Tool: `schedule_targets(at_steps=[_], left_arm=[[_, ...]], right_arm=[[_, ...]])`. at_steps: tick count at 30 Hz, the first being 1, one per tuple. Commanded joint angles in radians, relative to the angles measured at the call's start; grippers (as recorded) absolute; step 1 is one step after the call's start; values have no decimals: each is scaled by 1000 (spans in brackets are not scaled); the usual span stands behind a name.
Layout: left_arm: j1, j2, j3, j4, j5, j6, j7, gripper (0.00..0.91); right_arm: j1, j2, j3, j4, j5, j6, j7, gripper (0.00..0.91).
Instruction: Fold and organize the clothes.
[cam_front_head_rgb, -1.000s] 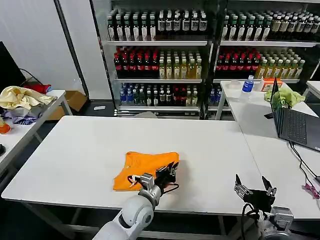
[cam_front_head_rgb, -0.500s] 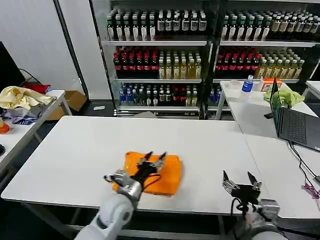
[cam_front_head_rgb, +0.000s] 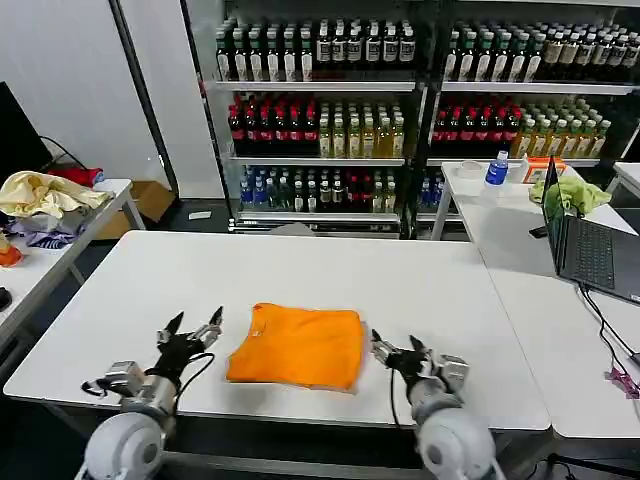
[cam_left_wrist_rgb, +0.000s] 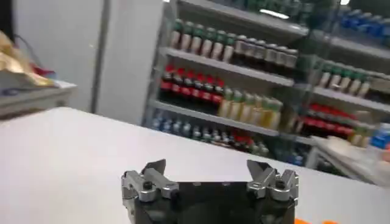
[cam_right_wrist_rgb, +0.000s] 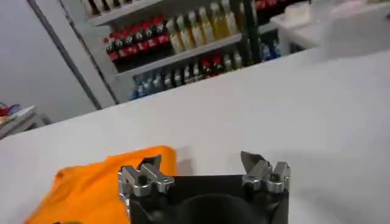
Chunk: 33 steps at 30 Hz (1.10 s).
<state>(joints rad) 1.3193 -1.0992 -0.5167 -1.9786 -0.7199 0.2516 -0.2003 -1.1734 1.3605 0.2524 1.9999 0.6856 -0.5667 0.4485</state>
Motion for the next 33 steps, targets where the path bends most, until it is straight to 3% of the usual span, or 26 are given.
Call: schedule_targets(at_steps=[1, 9, 10, 12, 14, 15, 33], left_arm=[[85, 35, -132, -17, -4, -8, -12, 907], [76, 25, -105, -16, 4, -5, -15, 907], [74, 23, -103, -16, 4, -5, -15, 907], [70, 20, -96, -15, 7, -4, -16, 907], [64, 17, -89, -11, 8, -3, -17, 907], [62, 17, -87, -11, 8, -3, -17, 907], [41, 15, -71, 14, 8, 0, -13, 907]], right_arm=[[263, 165, -148, -307, 67, -13, 59, 907], [290, 159, -143, -346, 71, -13, 92, 907], [288, 156, -143, -347, 71, -13, 94, 756], [279, 148, -140, -344, 72, -13, 99, 222], [276, 144, -135, -341, 75, -12, 98, 40], [276, 143, -134, -340, 77, -12, 98, 0], [305, 107, -103, -371, 73, -11, 81, 0]])
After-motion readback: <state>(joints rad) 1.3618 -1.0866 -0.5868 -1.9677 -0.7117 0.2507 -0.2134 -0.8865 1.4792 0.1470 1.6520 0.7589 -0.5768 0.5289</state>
